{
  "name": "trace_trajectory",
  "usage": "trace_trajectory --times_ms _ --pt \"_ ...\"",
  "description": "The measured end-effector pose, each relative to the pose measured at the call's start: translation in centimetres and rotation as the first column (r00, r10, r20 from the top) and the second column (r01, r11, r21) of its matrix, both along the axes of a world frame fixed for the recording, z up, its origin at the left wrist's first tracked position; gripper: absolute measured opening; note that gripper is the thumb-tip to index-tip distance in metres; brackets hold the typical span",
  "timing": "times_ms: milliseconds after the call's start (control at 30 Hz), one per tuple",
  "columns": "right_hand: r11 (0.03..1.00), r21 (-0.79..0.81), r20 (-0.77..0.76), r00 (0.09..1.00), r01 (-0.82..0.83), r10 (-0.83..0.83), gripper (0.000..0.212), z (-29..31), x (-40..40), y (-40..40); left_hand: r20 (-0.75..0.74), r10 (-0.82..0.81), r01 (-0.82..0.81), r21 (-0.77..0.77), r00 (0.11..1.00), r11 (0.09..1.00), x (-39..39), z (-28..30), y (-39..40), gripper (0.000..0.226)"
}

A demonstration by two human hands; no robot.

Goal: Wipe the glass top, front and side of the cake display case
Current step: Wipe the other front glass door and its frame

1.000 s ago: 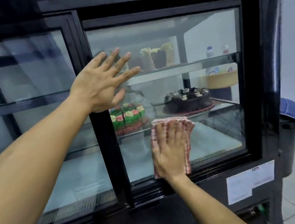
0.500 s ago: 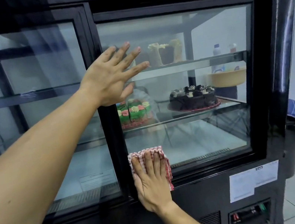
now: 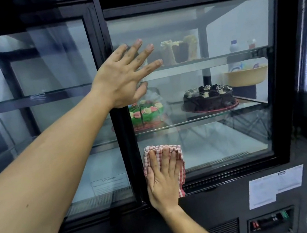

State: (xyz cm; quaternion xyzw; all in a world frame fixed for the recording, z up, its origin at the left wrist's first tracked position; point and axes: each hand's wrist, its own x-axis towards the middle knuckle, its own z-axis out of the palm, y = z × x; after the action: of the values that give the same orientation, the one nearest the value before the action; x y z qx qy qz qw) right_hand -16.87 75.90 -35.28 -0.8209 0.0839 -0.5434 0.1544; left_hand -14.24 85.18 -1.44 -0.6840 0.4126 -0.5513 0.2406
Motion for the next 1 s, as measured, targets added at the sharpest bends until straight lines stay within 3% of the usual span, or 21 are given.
trace_trajectory --times_ms 67,233,300,367,433,500,533,567,633,700,800,900,1000 --pt "1.0 -0.021 0.017 1.0 0.001 -0.001 0.058 0.6 0.2 -0.4 -0.009 0.004 -0.004 0.006 1.0 1.0 -0.2 0.0 -0.1 0.068" --pt "0.954 -0.3 0.099 0.995 0.003 0.028 0.055 7.9 0.4 -6.1 0.013 0.024 -0.024 0.006 1.0 1.0 0.1 0.0 0.0 0.069" --pt "0.978 -0.191 0.155 0.987 0.08 -0.05 0.056 9.7 0.2 -9.3 0.022 0.032 -0.032 0.014 0.999 0.999 0.1 -0.1 -0.1 0.071" --pt "0.99 0.07 0.177 0.975 0.124 -0.135 0.059 8.7 -0.1 -11.5 0.028 0.043 -0.044 0.028 0.999 0.999 0.0 -0.1 -0.1 0.072" --pt "0.932 0.331 0.137 0.97 0.146 -0.2 0.063 6.3 -0.7 -10.7 0.032 0.058 -0.06 0.051 0.998 0.997 -0.2 -0.1 -0.2 0.075" --pt "0.915 0.371 0.098 0.973 0.158 -0.208 0.066 4.5 -0.7 -7.4 0.028 0.067 -0.068 0.056 0.997 0.996 0.0 -0.1 -0.2 0.076" --pt "0.962 0.244 0.088 0.986 0.118 -0.143 0.068 3.6 -0.6 -5.4 0.025 0.066 -0.067 0.051 0.997 0.996 0.1 -0.2 -0.2 0.077" --pt "0.999 0.015 0.073 0.996 0.046 -0.047 0.07 3.0 -0.4 -3.8 0.027 0.068 -0.069 0.046 0.997 0.997 0.1 -0.3 -0.2 0.077" --pt "0.914 -0.404 0.052 0.997 -0.028 0.053 0.066 4.0 0.3 -3.2 0.031 0.077 -0.078 0.043 0.997 0.996 0.0 -0.4 -0.3 0.079" --pt "0.879 -0.478 0.096 0.994 -0.002 0.054 0.062 7.5 0.6 -5.4 0.026 0.085 -0.087 0.054 0.996 0.995 -0.1 -0.4 -0.3 0.08" --pt "0.947 -0.299 0.187 0.98 0.117 -0.062 0.056 12.2 -0.4 -11.8 0.037 0.08 -0.082 0.045 0.996 0.996 0.2 -0.5 -0.3 0.081" --pt "0.979 0.018 0.203 0.958 0.204 -0.204 0.059 11.6 -1.6 -19.5 0.046 0.057 -0.059 0.035 0.997 0.998 0.3 -0.5 -0.4 0.081" --pt "0.865 0.468 0.17 0.942 0.18 -0.288 0.063 6.8 -2.5 -21.8 0.046 0.047 -0.048 0.024 0.998 0.999 0.2 -0.5 -0.5 0.081"
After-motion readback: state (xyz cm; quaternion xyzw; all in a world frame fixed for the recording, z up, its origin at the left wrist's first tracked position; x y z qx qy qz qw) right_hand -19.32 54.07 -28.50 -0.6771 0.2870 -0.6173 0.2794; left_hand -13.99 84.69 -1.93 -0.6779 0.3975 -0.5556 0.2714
